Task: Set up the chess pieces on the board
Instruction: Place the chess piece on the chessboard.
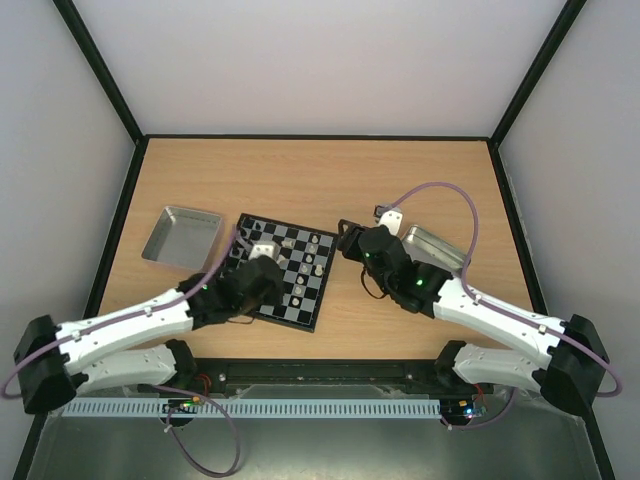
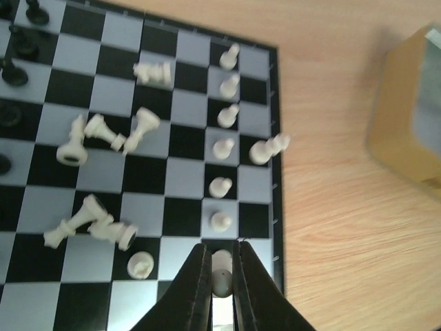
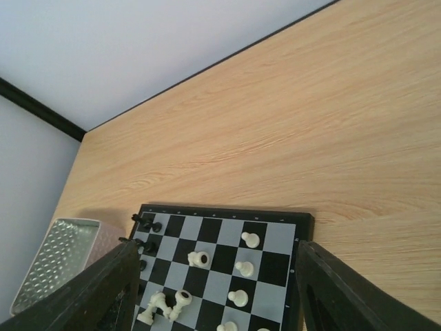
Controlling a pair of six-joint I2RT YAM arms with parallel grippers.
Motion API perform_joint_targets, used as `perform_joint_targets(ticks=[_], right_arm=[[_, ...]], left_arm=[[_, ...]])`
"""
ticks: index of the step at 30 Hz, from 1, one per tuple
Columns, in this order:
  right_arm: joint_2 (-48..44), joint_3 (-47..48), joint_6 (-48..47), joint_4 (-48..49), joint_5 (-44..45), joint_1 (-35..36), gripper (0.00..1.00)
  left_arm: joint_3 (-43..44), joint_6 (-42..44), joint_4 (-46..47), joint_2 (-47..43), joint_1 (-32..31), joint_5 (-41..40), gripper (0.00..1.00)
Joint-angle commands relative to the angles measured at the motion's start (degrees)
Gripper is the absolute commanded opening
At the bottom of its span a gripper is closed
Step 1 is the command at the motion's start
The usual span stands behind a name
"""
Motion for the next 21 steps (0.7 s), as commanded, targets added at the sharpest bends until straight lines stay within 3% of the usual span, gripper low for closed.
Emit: perform_joint_targets(ticks=[1, 9, 21], right_arm=[[0.98, -0.87, 4.98, -1.86, 2.51, -0.91, 0.62], [1.43, -2.13, 6.02, -1.26, 2.49, -1.09, 0.62], [1.64, -2.13, 5.42, -1.74, 3.50, -1.29, 0.62]], left_arm=[[-1.66, -5.50, -1.61, 4.83, -7.93, -12.80, 0.02], [-5.94, -8.42, 4.99, 9.79, -13.72, -11.16, 0.02], [-8.77, -7.43, 12.04, 16.58, -15.94, -12.35, 0.03]])
